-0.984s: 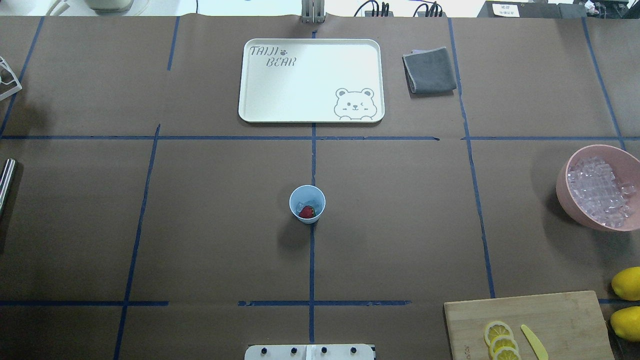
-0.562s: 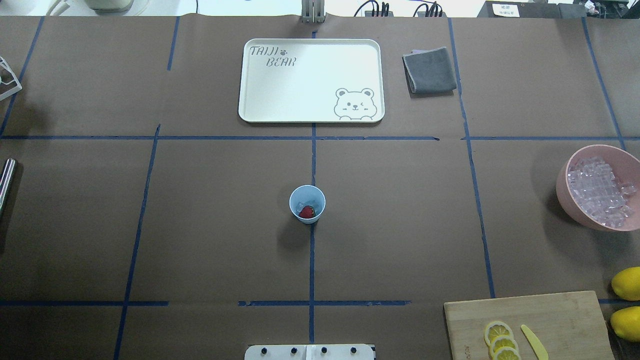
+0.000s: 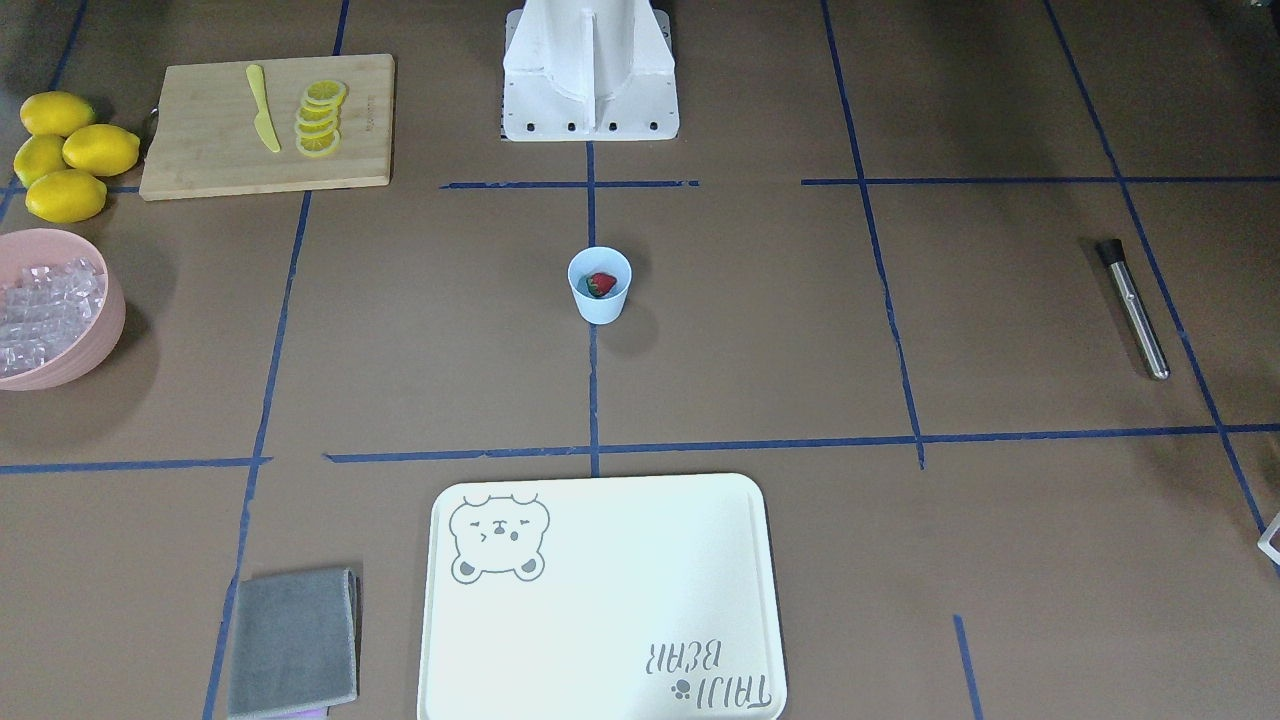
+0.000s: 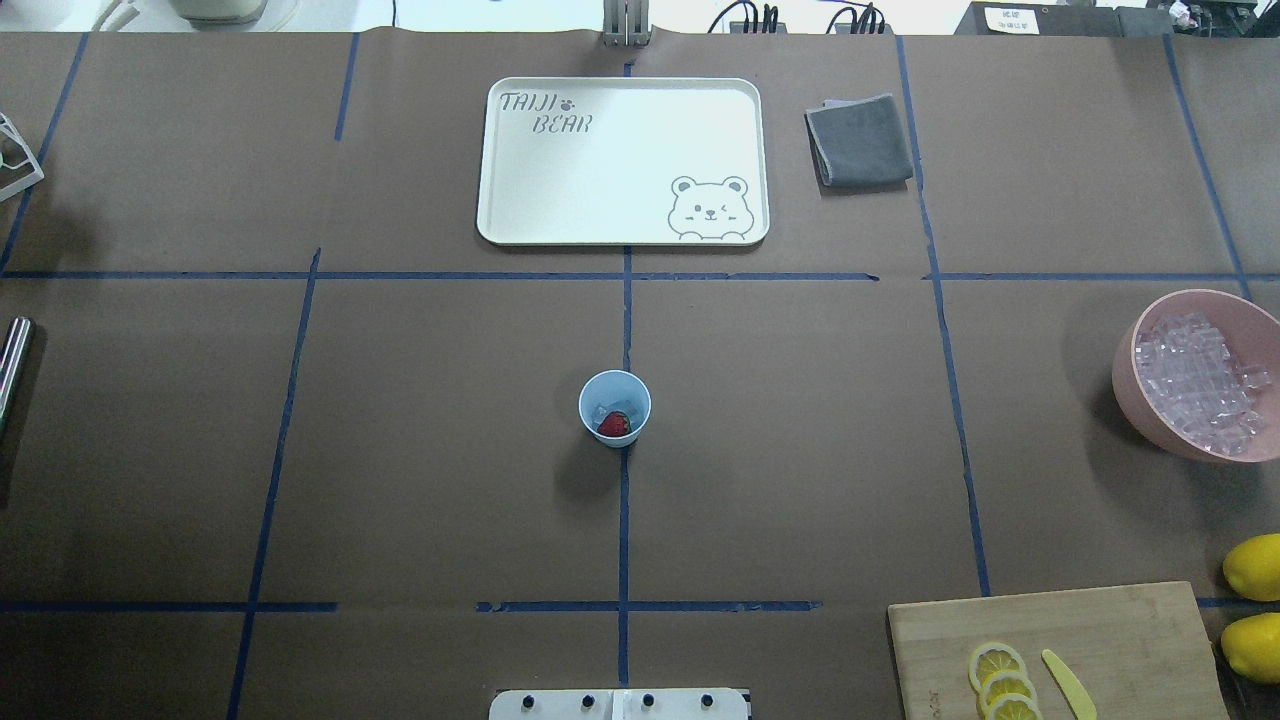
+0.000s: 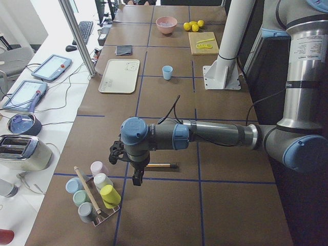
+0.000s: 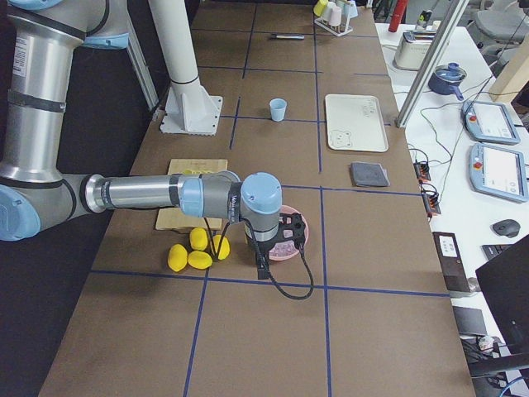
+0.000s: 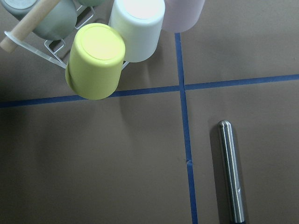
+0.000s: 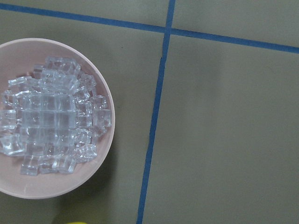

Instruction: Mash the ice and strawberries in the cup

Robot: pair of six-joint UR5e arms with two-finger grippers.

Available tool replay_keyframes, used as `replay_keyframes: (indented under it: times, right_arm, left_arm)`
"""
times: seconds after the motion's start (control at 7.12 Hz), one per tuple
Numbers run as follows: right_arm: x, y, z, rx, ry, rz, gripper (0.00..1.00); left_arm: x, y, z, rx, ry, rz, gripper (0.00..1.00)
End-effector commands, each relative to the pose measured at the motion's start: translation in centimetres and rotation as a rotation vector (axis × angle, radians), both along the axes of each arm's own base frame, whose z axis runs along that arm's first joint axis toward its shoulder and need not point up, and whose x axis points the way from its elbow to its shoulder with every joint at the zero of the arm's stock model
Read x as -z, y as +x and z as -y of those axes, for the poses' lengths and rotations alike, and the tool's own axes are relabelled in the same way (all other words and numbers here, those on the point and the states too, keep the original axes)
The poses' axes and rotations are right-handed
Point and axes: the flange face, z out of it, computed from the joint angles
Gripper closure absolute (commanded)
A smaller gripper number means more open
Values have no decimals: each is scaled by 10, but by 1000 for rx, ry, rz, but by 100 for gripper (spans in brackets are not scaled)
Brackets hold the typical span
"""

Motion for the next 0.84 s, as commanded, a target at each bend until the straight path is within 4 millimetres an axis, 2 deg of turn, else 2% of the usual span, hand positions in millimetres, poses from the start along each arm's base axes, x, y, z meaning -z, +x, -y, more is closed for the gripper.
replay_keyframes:
  times: [0.0,0.14,0.28,0.42,0.7]
  right_arm:
    - [0,0,0,0,0,-1,0]
    - [0,0,0,-1,-1,0,0]
    - [0,-1,0,1,-1,0,0]
    - [0,0,0,-1,-1,0,0]
    - [0,0,0,-1,4,0,0]
  left_arm:
    - [-3,1,1,7,-24,-1,0]
    - [0,1,1,32,-36,-3,0]
    - [-5,1,-5,32,-42,-5,0]
    - [-28,2,-10,31,-87,-10,0]
    - [-10,1,-6,29,-44,-4,0]
